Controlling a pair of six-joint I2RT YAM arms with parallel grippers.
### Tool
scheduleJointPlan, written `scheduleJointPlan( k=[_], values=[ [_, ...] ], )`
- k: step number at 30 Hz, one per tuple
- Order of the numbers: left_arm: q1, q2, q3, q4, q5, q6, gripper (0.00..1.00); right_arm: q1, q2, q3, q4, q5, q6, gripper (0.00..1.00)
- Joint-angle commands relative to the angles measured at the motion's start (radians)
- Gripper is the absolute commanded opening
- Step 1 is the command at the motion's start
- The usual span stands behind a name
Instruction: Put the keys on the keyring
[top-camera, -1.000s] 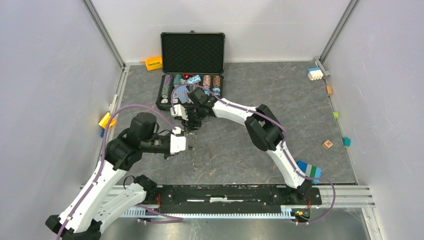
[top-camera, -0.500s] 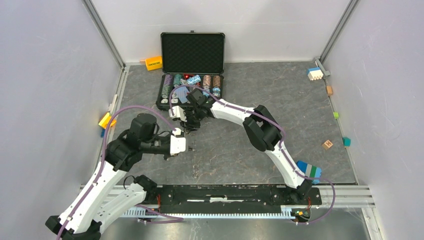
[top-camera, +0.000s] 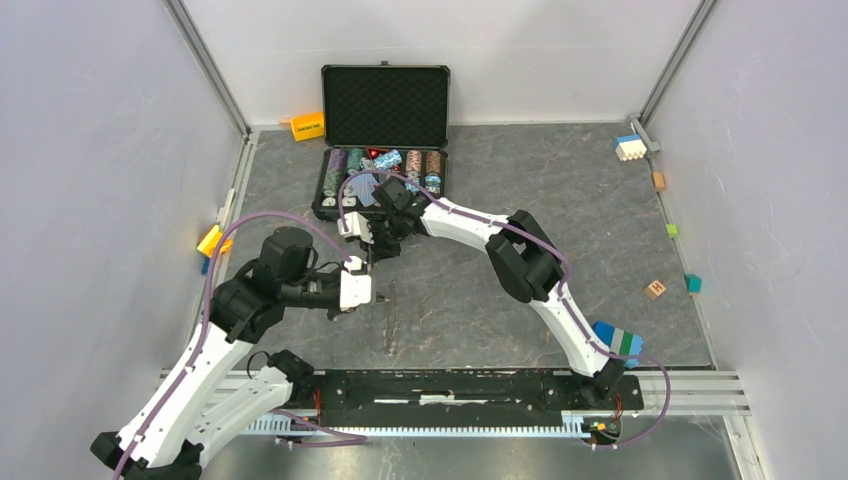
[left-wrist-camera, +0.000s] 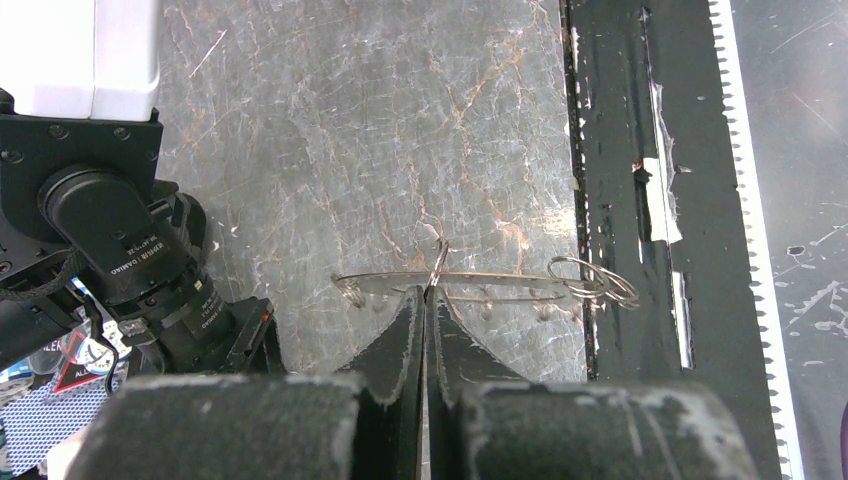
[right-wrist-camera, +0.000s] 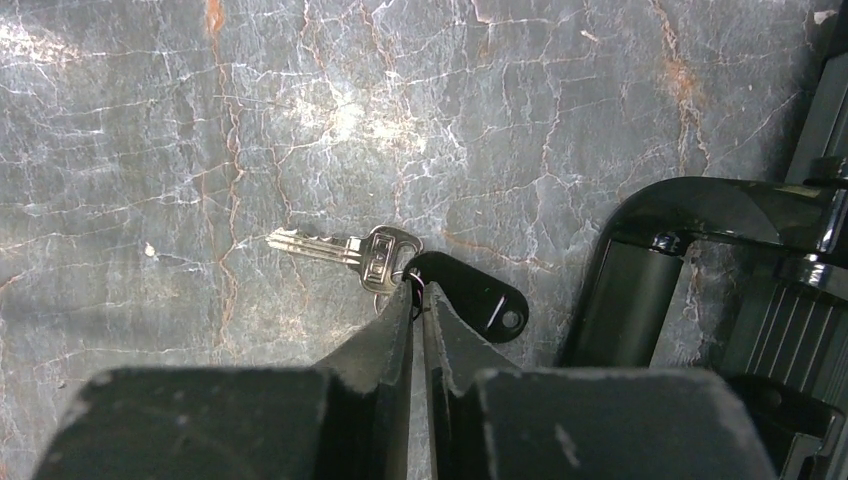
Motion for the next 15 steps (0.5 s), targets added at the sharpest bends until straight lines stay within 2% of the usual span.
scheduleJointPlan(
  k=[1,4,15],
  values=[
    [0.005,-0.008,0.000,0.043,0.005,-0.007,0.02,0.007,-0.029,0.014,-0.012,0.015,-0.010,0.08],
    [0.005,-0.006,0.000,0.043,-0.002,-0.004,0.02,0.006,-0.054,-0.001,-0.007,0.019,-0.006,0.00],
    [0.004,0.005,-0.001,0.043,-0.010,0.004,0.02,-0.011,-0.181,-0.133,0.026,0.031,0.016,0.00]
  ],
)
